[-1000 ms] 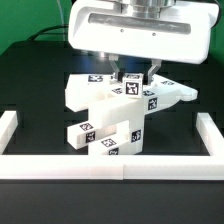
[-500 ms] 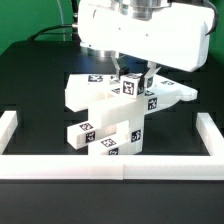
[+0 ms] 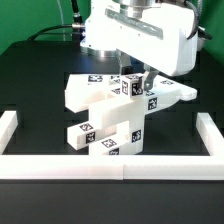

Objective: Assemble chair

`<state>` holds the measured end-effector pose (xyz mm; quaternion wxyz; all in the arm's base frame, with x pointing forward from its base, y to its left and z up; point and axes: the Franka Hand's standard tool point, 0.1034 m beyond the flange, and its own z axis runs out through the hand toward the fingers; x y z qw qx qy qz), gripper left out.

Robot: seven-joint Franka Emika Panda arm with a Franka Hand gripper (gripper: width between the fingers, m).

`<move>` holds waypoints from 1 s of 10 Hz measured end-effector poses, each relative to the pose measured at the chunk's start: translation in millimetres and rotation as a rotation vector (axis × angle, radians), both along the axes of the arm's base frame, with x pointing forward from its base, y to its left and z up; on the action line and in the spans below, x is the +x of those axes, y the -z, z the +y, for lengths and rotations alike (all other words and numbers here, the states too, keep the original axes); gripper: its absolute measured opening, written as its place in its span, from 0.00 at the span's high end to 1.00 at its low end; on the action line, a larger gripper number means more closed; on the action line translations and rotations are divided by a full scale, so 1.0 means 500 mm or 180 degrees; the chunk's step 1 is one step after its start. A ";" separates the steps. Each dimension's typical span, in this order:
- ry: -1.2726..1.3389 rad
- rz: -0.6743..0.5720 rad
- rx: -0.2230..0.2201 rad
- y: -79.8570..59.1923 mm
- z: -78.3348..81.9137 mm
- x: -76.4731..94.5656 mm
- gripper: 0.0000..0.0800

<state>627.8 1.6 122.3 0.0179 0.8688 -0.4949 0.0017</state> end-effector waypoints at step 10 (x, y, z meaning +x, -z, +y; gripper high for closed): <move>-0.2524 0.0166 -0.0129 -0.001 -0.010 0.000 0.19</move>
Offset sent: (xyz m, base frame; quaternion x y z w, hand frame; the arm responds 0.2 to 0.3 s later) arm 0.0067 0.0030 0.0016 -0.0095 0.0193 -0.3288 0.9442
